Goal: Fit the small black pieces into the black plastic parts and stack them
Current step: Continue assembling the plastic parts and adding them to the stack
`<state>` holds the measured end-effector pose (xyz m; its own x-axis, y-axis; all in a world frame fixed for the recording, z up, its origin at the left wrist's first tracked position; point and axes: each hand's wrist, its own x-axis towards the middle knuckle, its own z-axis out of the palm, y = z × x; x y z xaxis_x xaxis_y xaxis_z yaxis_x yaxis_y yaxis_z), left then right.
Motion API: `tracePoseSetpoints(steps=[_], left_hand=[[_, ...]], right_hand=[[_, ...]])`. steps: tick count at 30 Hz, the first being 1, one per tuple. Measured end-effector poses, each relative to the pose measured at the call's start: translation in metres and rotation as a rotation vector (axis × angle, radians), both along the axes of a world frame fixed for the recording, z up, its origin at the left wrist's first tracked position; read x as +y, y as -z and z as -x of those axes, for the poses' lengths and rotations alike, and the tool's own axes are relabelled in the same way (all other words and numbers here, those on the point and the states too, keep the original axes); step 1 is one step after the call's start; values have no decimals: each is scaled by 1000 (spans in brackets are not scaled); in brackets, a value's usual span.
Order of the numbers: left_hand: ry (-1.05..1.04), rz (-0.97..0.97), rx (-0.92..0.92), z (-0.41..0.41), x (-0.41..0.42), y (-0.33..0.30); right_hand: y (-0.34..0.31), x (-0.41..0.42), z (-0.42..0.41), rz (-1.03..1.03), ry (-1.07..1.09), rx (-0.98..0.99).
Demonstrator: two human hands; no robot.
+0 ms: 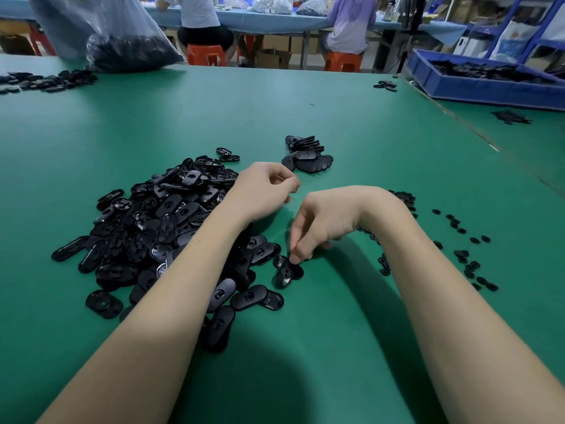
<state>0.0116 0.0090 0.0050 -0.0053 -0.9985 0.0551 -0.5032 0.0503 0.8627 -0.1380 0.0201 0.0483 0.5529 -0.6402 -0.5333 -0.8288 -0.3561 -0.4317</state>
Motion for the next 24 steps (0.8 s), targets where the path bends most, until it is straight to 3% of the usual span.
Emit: tracePoseSetpoints(steps=[5,9,16,24], left_hand=[[1,12,-12,-1,0,1],[5,15,-22,-1,0,1],[10,23,-35,-1,0,3],[17,22,-49,0,2,0]], right_hand=[[-2,-1,7,6,63,-71],[-4,1,3,-11,16,24],[0,4,-7,-33,3,24],[3,0,-9,121,45,-5]])
